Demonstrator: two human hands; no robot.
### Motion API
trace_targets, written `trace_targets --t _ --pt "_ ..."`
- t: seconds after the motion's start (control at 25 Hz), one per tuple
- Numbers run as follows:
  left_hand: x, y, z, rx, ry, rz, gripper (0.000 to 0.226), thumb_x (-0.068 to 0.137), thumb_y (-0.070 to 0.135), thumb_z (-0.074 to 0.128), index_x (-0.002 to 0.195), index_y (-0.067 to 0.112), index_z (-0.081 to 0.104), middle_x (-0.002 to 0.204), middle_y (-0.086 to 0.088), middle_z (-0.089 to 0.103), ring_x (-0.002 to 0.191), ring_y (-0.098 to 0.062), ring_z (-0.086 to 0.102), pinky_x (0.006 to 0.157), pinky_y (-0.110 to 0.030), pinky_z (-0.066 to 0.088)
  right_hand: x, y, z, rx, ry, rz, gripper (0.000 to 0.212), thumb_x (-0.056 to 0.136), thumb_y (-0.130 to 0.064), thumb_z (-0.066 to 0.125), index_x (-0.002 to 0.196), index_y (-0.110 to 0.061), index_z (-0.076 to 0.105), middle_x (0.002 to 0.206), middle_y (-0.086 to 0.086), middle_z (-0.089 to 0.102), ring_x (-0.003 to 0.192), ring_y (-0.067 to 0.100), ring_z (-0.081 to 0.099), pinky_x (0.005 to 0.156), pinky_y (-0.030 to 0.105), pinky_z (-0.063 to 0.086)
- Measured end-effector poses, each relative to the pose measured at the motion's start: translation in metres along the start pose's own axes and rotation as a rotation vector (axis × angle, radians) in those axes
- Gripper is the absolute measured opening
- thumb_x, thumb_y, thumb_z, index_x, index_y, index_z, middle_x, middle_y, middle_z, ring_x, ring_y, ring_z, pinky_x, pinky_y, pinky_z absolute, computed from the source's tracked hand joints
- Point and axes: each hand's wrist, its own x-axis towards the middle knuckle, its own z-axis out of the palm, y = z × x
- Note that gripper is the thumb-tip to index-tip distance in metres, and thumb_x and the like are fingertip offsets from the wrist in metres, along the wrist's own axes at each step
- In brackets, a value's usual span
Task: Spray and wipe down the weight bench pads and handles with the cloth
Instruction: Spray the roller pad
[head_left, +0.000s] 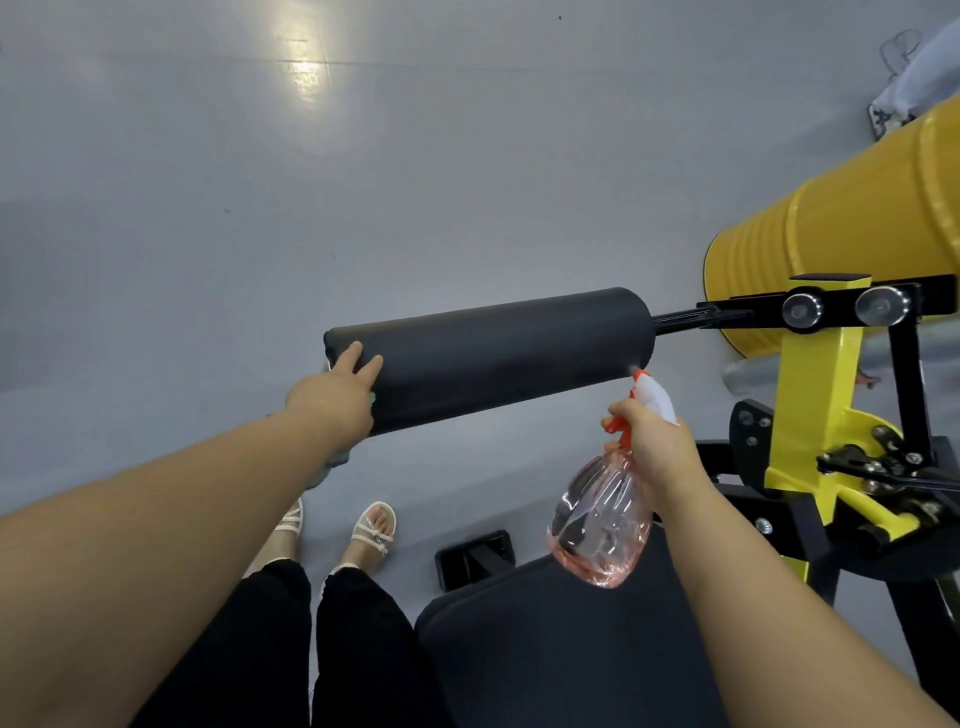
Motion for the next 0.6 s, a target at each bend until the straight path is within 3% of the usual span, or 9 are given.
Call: trace_targets --t 0.04,0.12,0.2,0.28,0.36,0.48,0.6 --pt "-0.004 0.0 0.005 0.038 0.011 0.01 0.067 0.095 0.023 0.041 0.15 0.028 0.003 0.158 0.001 -0.009 0.121 -0.032 0.048 0.083 -0.036 0.05 -0.002 -0.002 -0.001 -0.008 -0.014 -0.009 0.032 0.089 -0.016 0.052 0.12 -0.011 0.055 0.078 0.006 0.057 0.064 0.014 0.05 0.061 0.027 0.045" --pt "-0.013 0.002 0.013 0.071 0.024 0.026 0.062 0.094 0.02 0.041 0.149 0.027 0.013 0.158 0.001 -0.005 0.114 -0.031 0.053 0.078 -0.036 0.051 -0.007 -0.005 0.0 -0.101 -0.099 -0.067 0.036 0.09 -0.016 0.048 0.123 -0.03 0.048 0.081 0.006 0.054 0.066 0.013 0.049 0.064 0.028 0.044" --pt "-0.024 0.006 0.024 0.065 0.036 0.055 0.053 0.093 0.018 0.042 0.143 0.024 0.029 0.154 0.001 0.011 0.109 -0.029 0.057 0.076 -0.037 0.051 -0.016 -0.006 0.009 -0.256 -0.211 -0.123 0.038 0.09 -0.019 0.049 0.119 -0.044 0.043 0.084 0.002 0.053 0.066 0.014 0.05 0.068 0.029 0.045" --pt "-0.032 0.006 0.034 0.017 0.044 0.066 0.045 0.094 0.019 0.042 0.138 0.022 0.037 0.143 0.001 0.031 0.106 -0.027 0.058 0.075 -0.037 0.051 -0.025 -0.001 0.027 -0.351 -0.261 -0.133 0.028 0.087 -0.021 0.053 0.113 -0.029 0.056 0.083 0.0 0.054 0.063 0.015 0.053 0.068 0.03 0.047" --pt "-0.035 0.004 0.035 -0.053 0.089 0.056 0.043 0.094 0.024 0.043 0.137 0.022 0.04 0.14 0.001 0.035 0.105 -0.026 0.058 0.075 -0.035 0.05 -0.036 0.007 0.047 -0.401 -0.329 -0.137 0.029 0.083 -0.02 0.056 0.112 -0.019 0.062 0.079 0.001 0.056 0.059 0.015 0.051 0.067 0.031 0.048" --pt "-0.026 0.001 0.02 -0.112 0.183 0.018 0.056 0.093 0.026 0.046 0.145 0.025 0.025 0.154 0.003 0.013 0.107 -0.031 0.056 0.076 -0.037 0.05 -0.05 0.013 0.071 -0.483 -0.439 -0.226 0.026 0.083 -0.026 0.056 0.104 -0.012 0.061 0.075 0.002 0.056 0.059 0.016 0.05 0.073 0.038 0.051" --pt "-0.011 -0.005 0.007 -0.107 0.113 -0.043 0.069 0.094 0.023 0.043 0.15 0.027 0.002 0.158 0.007 -0.012 0.111 -0.032 0.054 0.073 -0.035 0.047 -0.054 0.012 0.075 -0.467 -0.437 -0.224 0.018 0.083 -0.024 0.057 0.091 -0.009 0.06 0.071 0.001 0.052 0.059 0.017 0.05 0.069 0.036 0.049"
